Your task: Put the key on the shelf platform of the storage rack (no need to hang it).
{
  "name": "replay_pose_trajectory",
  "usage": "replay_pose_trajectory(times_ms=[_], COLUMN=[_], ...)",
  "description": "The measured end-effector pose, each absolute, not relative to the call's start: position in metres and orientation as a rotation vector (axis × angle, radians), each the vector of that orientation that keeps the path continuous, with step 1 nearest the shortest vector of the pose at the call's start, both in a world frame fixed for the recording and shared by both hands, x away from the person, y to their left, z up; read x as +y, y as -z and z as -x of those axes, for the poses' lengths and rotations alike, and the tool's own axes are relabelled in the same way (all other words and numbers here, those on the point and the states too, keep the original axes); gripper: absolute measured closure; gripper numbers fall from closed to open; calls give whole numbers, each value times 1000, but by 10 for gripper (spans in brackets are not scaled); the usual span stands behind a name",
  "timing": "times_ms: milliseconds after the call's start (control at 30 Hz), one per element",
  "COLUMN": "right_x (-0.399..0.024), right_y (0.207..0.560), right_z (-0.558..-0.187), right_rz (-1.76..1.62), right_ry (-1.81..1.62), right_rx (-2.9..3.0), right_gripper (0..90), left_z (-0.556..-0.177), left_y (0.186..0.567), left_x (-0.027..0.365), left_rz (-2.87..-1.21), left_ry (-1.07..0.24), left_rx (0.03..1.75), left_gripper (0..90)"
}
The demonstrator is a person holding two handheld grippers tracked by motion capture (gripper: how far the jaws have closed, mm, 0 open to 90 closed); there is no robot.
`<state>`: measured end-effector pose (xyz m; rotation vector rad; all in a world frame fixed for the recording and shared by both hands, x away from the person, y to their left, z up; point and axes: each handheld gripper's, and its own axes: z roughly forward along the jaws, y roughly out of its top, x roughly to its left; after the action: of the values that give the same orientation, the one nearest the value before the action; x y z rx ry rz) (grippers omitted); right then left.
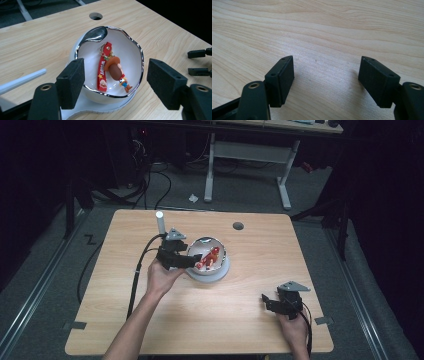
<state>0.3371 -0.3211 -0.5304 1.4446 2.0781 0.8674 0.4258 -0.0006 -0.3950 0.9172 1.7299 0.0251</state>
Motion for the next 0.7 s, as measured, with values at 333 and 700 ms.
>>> replay_pose_trajectory(times_ms=[333,700], right_x=[-321,-321], right_y=[530,530], right_z=[-337,-337], right_rz=[-1445,-1445], right_ry=[-868,-867], right_rx=[2078,2078], right_gripper=[291,291], left_z=[-418,-409], left_y=[388,386], left_x=[20,42], left_rz=[-865,-809], left_ry=[-8,14], left_rx=[1730,1738], left_gripper=[293,274])
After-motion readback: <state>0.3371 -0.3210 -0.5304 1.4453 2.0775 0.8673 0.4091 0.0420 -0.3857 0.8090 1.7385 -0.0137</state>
